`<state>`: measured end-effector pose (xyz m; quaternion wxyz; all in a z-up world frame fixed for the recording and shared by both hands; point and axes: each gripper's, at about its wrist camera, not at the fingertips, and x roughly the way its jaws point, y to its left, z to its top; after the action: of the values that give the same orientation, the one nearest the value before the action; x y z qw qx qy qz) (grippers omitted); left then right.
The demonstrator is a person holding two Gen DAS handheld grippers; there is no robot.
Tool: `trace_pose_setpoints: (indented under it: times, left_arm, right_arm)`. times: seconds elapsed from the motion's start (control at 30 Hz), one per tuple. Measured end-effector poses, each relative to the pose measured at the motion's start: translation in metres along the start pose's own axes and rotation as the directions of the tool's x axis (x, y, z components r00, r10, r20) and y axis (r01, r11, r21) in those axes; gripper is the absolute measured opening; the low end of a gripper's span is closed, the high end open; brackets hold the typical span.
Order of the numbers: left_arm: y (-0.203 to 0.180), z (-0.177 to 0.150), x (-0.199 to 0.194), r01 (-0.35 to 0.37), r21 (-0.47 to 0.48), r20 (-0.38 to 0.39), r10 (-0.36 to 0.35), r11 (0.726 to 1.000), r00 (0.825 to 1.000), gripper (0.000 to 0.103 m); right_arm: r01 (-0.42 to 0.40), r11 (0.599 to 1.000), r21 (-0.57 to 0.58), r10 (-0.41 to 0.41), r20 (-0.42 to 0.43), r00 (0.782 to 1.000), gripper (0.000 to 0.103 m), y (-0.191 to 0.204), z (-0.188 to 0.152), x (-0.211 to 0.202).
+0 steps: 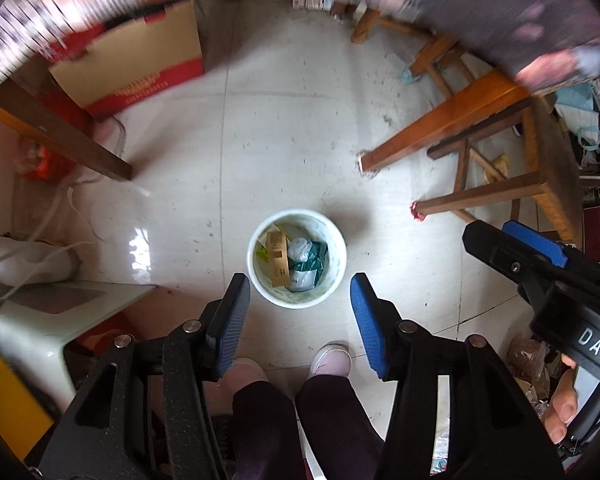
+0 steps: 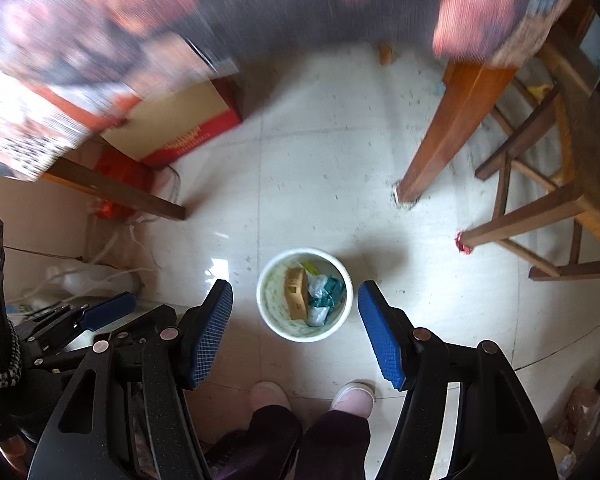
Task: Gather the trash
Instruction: 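Raise both open tools from the bucket back toward the table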
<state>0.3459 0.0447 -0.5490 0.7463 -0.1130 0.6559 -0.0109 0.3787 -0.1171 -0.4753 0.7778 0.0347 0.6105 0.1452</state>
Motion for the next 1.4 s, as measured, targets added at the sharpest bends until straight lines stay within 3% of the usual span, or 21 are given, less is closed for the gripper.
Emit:
trace_pose_setpoints:
  times: [0.3, 0.43, 0.6, 0.7, 0.83, 1.0, 1.07, 1.17, 1.23, 1.27, 1.33, 1.4]
  left_arm:
    - [-0.015, 0.004, -0.155, 0.012, -0.012, 0.154, -0.010, 1.000, 0.988, 0.051]
    - [-0.022, 0.002, -0.228, 0.043, 0.001, 0.250, -0.042, 0.999, 0.967, 0.051]
    - [-0.032, -0.004, -0.315, 0.021, 0.052, 0.364, -0.039, 0.998, 0.931, 0.051]
    - [-0.035, -0.010, -0.361, 0.012, 0.080, 0.427, -0.045, 0.997, 0.903, 0.051]
    - [-0.038, -0.022, -0.416, -0.006, 0.115, 0.518, -0.055, 0.993, 0.854, 0.051]
    - [-0.034, -0.036, -0.471, -0.023, 0.155, 0.605, -0.076, 0.988, 0.793, 0.056]
    - [-0.030, -0.041, -0.486, -0.036, 0.163, 0.633, -0.077, 0.986, 0.770, 0.057]
    - [-0.023, -0.049, -0.509, -0.049, 0.167, 0.678, -0.079, 0.985, 0.731, 0.064]
    - [-0.018, -0.053, -0.520, -0.053, 0.164, 0.698, -0.078, 0.985, 0.712, 0.072]
    - [-0.015, -0.054, -0.523, -0.054, 0.163, 0.706, -0.078, 0.985, 0.704, 0.075]
    - [-0.013, -0.056, -0.528, -0.057, 0.159, 0.714, -0.076, 0.986, 0.696, 0.091]
    - [-0.012, -0.056, -0.529, -0.060, 0.152, 0.725, -0.070, 0.987, 0.686, 0.094]
  right_arm:
    - [0.023, 0.999, -0.039, -0.017, 0.136, 0.991, 0.061, 0.036, 0.009, -0.133]
    - [0.035, 0.998, -0.052, -0.023, 0.212, 0.977, 0.061, 0.048, 0.008, -0.192]
    - [0.029, 0.997, -0.073, -0.005, 0.313, 0.950, 0.061, 0.069, 0.004, -0.269]
    - [0.026, 0.996, -0.082, 0.007, 0.382, 0.924, 0.061, 0.084, 0.001, -0.310]
    - [0.025, 0.996, -0.081, 0.016, 0.470, 0.882, 0.061, 0.104, -0.004, -0.356]
    - [0.030, 0.996, -0.082, 0.023, 0.573, 0.820, 0.062, 0.125, -0.011, -0.403]
    - [0.038, 0.996, -0.087, 0.022, 0.607, 0.794, 0.067, 0.132, -0.015, -0.416]
    - [0.065, 0.994, -0.088, 0.011, 0.674, 0.739, 0.075, 0.144, -0.023, -0.433]
    - [0.083, 0.993, -0.080, -0.003, 0.700, 0.714, 0.083, 0.148, -0.026, -0.440]
    - [0.088, 0.993, -0.076, -0.008, 0.710, 0.704, 0.090, 0.150, -0.028, -0.443]
    - [0.086, 0.994, -0.070, -0.008, 0.728, 0.685, 0.096, 0.152, -0.030, -0.447]
    - [0.085, 0.994, -0.069, -0.007, 0.733, 0.680, 0.097, 0.152, -0.027, -0.448]
